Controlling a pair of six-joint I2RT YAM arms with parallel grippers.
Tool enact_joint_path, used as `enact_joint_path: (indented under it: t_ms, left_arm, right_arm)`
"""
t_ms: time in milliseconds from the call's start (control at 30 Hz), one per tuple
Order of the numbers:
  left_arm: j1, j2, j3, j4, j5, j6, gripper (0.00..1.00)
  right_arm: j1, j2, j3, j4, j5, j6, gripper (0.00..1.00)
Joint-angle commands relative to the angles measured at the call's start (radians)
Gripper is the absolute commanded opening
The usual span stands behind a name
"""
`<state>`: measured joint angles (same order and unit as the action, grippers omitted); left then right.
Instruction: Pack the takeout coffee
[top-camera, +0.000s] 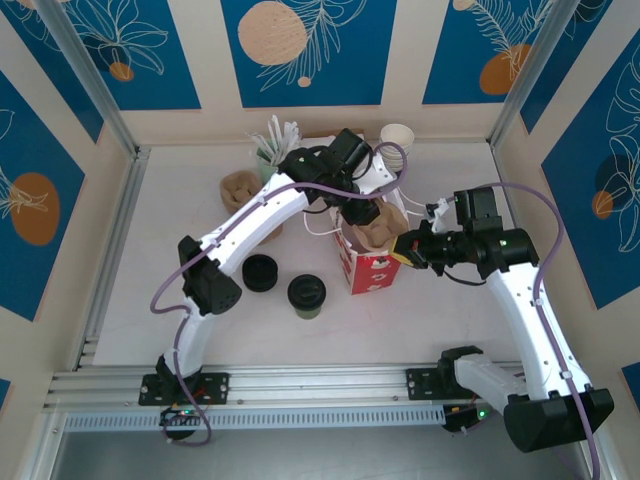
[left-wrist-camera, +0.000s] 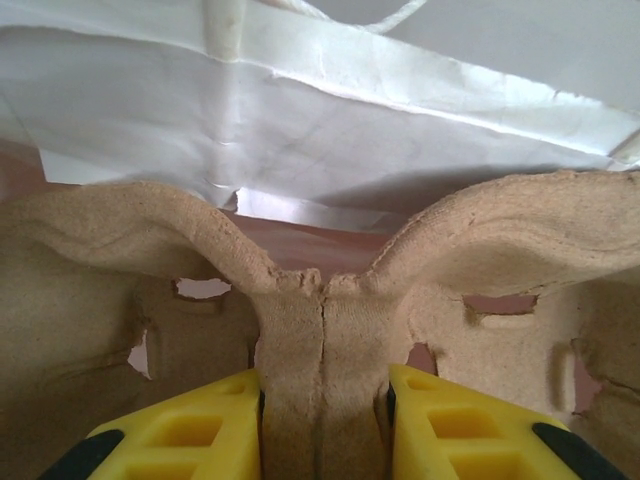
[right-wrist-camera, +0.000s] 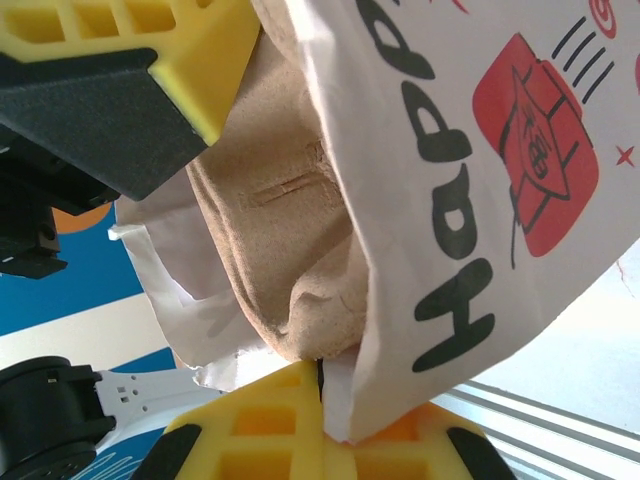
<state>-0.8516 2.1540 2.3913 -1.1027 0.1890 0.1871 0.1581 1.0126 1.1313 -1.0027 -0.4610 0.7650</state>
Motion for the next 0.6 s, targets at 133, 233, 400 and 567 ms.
enact_joint_path:
  t_ms: [133,233,400,567]
  left_arm:
    - [-0.021,-0.006,0.030,-0.085,-0.019,0.063,0.31]
    - [-0.024,-0.002,0.020,-0.086,-0.020,0.078,0.31]
    - [-0.026,0.009,0.009,-0.079,-0.028,0.100,0.31]
    - [-0.030,0.013,-0.012,-0.068,-0.042,0.125,0.31]
  right_arm:
    - [0.001,0.014,0.068,-0.047,-0.040,-0.051,0.00]
    - [-0.007,0.020,0.083,-0.072,-0.045,-0.069,0.00]
    - [-0.020,0.026,0.111,-0.119,-0.051,-0.103,0.00]
    - [-0.034,0.032,0.121,-0.165,-0.053,-0.140,0.00]
